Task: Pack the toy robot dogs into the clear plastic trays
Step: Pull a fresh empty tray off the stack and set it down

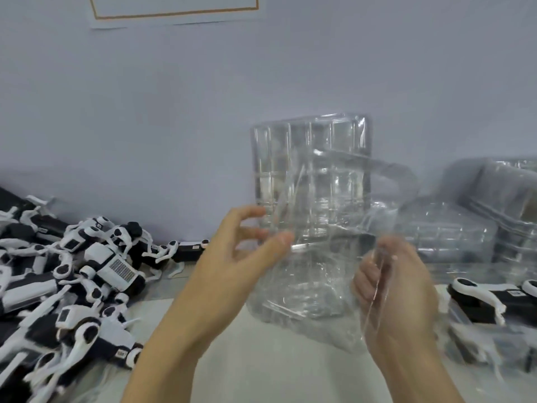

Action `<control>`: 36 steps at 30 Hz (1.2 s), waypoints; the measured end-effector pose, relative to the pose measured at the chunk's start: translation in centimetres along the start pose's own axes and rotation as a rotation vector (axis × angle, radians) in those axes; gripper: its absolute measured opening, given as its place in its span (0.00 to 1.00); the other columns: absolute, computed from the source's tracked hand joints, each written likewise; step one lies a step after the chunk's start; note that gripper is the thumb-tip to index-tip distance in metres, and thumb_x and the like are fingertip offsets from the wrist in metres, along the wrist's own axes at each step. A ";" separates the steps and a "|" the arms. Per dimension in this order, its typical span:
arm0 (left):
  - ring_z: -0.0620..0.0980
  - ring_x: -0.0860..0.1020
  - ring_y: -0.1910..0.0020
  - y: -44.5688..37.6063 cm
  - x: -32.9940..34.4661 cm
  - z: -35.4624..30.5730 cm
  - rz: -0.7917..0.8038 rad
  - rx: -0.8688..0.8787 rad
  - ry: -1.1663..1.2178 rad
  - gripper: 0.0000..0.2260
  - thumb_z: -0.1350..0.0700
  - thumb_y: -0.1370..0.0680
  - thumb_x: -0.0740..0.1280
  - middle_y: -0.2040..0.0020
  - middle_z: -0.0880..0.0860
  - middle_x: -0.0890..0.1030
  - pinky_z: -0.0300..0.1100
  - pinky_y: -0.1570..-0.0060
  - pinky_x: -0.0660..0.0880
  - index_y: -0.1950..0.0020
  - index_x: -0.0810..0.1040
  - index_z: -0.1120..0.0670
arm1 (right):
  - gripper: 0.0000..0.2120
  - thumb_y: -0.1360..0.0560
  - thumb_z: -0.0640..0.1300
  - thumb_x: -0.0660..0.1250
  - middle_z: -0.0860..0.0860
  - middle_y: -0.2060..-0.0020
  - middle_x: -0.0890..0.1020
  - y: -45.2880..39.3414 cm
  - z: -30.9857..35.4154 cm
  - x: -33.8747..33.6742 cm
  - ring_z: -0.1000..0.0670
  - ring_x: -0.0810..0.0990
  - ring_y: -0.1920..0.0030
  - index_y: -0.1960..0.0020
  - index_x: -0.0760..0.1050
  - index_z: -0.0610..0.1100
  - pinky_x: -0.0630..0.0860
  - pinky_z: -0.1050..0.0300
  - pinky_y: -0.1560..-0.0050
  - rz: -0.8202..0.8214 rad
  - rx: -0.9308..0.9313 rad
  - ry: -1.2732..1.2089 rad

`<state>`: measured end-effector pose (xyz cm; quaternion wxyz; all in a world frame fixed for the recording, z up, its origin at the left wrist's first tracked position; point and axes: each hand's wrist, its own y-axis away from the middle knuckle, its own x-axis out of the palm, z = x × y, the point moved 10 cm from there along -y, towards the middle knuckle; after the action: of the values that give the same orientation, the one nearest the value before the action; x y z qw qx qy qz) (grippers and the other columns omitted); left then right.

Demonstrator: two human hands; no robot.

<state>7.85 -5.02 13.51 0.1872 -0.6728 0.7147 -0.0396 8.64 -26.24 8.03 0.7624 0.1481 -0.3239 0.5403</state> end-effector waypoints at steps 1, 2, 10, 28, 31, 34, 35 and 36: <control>0.42 0.83 0.47 0.5 0.0 1.2 0.017 -0.030 0.025 0.23 0.31 0.39 0.71 0.47 0.41 0.83 0.46 0.46 0.77 0.45 0.76 0.30 | 0.17 0.19 0.38 0.57 0.53 0.76 0.64 0.1 0.0 0.2 0.54 0.59 0.78 0.66 0.67 0.48 0.58 0.62 0.80 0.018 -0.021 -0.001; 0.43 0.83 0.48 0.8 0.0 2.2 0.026 -0.065 0.074 0.23 0.33 0.39 0.73 0.48 0.43 0.84 0.46 0.47 0.78 0.45 0.77 0.31 | 0.17 0.18 0.37 0.57 0.54 0.76 0.66 0.3 -0.2 0.6 0.54 0.60 0.78 0.65 0.68 0.47 0.59 0.63 0.80 0.035 -0.030 -0.001; 0.46 0.78 0.54 0.0 -4.2 2.8 -0.306 0.072 0.293 0.25 0.44 0.43 0.79 0.53 0.46 0.79 0.37 0.56 0.77 0.47 0.79 0.42 | 0.26 0.19 0.37 0.52 0.50 0.76 0.72 0.3 -1.1 1.3 0.52 0.71 0.76 0.72 0.76 0.48 0.71 0.65 0.75 0.170 -0.052 -0.018; 0.40 0.80 0.43 0.9 -5.5 7.0 0.144 -0.125 -0.243 0.18 0.38 0.33 0.76 0.42 0.39 0.82 0.44 0.36 0.74 0.45 0.84 0.40 | 0.10 0.19 0.55 0.63 0.56 0.44 0.85 1.7 -5.1 2.6 0.46 0.84 0.44 0.38 0.75 0.61 0.78 0.45 0.41 0.504 0.325 0.981; 0.33 0.78 0.44 0.6 -5.8 10.2 0.084 -0.241 -0.301 0.22 0.34 0.36 0.76 0.42 0.38 0.80 0.35 0.42 0.74 0.44 0.82 0.37 | 0.25 0.26 0.66 0.65 0.64 0.46 0.79 3.6 -7.5 1.3 0.57 0.82 0.47 0.34 0.57 0.78 0.80 0.59 0.51 0.636 0.423 1.264; 0.37 0.76 0.42 0.4 -6.3 12.7 0.030 -0.311 -0.378 0.19 0.37 0.32 0.75 0.42 0.39 0.78 0.31 0.51 0.71 0.44 0.79 0.38 | 0.31 0.23 0.62 0.65 0.51 0.52 0.82 4.1 -9.0 -0.5 0.50 0.85 0.54 0.28 0.49 0.70 0.84 0.57 0.58 0.610 0.519 1.327; 0.37 0.75 0.42 0.3 -6.3 13.2 0.017 -0.318 -0.400 0.18 0.37 0.30 0.74 0.41 0.39 0.77 0.31 0.52 0.70 0.42 0.79 0.39 | 0.32 0.23 0.61 0.65 0.50 0.53 0.81 4.1 -9.1 -0.7 0.49 0.85 0.56 0.27 0.49 0.69 0.84 0.55 0.58 0.595 0.519 1.341; 0.37 0.74 0.43 0.2 -6.4 13.5 0.001 -0.320 -0.419 0.18 0.37 0.28 0.73 0.40 0.40 0.77 0.31 0.53 0.69 0.41 0.78 0.40 | 0.32 0.23 0.61 0.65 0.50 0.52 0.80 3.8 -9.1 -0.9 0.49 0.85 0.57 0.26 0.50 0.67 0.85 0.52 0.57 0.568 0.524 1.339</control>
<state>12.19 3.90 2.32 0.2222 -0.6870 0.6578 0.2142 7.99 -20.22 0.13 0.5678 -0.1236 0.3193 0.7486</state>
